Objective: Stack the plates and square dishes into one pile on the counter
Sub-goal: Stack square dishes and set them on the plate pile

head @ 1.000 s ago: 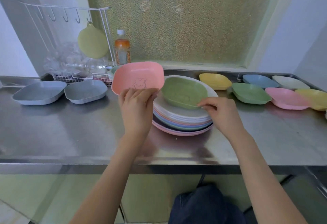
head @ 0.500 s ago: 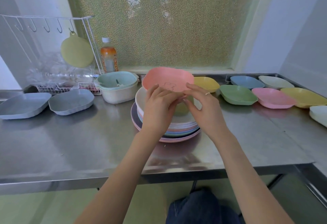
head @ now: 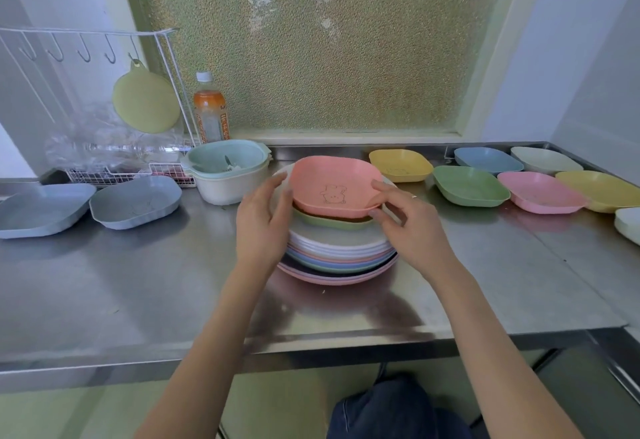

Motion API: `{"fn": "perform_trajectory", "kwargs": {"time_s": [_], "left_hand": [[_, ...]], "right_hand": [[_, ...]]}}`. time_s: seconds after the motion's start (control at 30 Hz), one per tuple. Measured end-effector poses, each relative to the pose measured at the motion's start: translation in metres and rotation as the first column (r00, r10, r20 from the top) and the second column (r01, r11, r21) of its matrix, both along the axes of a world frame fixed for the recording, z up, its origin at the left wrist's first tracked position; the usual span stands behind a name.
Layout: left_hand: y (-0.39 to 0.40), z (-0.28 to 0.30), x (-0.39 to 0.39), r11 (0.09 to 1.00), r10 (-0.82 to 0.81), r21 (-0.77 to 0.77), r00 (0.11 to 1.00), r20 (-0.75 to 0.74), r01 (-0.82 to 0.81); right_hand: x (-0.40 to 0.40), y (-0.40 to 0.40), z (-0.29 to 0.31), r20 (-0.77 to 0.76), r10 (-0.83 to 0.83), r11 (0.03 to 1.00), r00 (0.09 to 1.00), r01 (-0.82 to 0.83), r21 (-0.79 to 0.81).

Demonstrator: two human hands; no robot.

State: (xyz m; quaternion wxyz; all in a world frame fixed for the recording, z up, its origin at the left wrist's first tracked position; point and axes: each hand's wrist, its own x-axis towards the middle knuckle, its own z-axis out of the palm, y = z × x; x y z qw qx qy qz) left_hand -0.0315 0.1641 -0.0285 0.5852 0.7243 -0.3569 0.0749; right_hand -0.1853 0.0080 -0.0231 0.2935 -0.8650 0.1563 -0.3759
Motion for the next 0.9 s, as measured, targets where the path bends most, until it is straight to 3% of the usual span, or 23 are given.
{"fn": "perform_trajectory", "kwargs": {"time_s": [0.13, 0.4, 0.47, 0.53, 0.63, 0.7, 0.8, 0.9], "left_hand": [[-0.007, -0.007, 0.0, 1.0, -0.002, 0.028, 0.997, 0.071, 0.0], [-0.01, -0.012, 0.0, 0.999, 0.01, -0.036, 0.992, 0.128, -0.005], [-0.004, -0.012, 0.004, 0.999, -0.034, -0.027, 0.991, 0.13, 0.038], [0.007, -0.014, 0.015, 0.999, -0.033, -0.005, 0.987, 0.16, 0.035], [0.034, -0.021, 0.045, 0.988, 0.152, 0.014, 0.987, 0.059, -0.153], [0.057, -0.03, 0.071, 0.943, 0.319, 0.107, 0.948, -0.014, -0.316], [0.091, -0.039, 0.103, 0.848, 0.477, 0.258, 0.879, 0.006, -0.463], [0.106, -0.041, 0.123, 0.747, 0.518, 0.435, 0.85, 0.095, -0.504]], "right_hand": [[-0.004, -0.001, -0.002, -0.062, 0.012, 0.999, 0.998, -0.014, -0.031], [-0.006, 0.005, -0.003, -0.125, 0.119, 0.986, 0.985, -0.102, 0.133], [-0.005, 0.005, -0.004, -0.077, 0.152, 0.969, 0.985, -0.133, 0.208], [-0.003, 0.007, -0.005, 0.064, 0.161, 0.936, 0.985, -0.173, 0.308], [0.0, 0.006, -0.012, 0.26, 0.033, 0.898, 0.965, -0.143, 0.415], [0.002, 0.002, -0.022, 0.316, -0.082, 0.864, 0.945, -0.091, 0.496], [0.008, 0.001, -0.041, 0.3, -0.134, 0.829, 0.944, -0.058, 0.556], [0.013, 0.001, -0.048, 0.261, -0.133, 0.831, 0.956, -0.037, 0.555]]}}
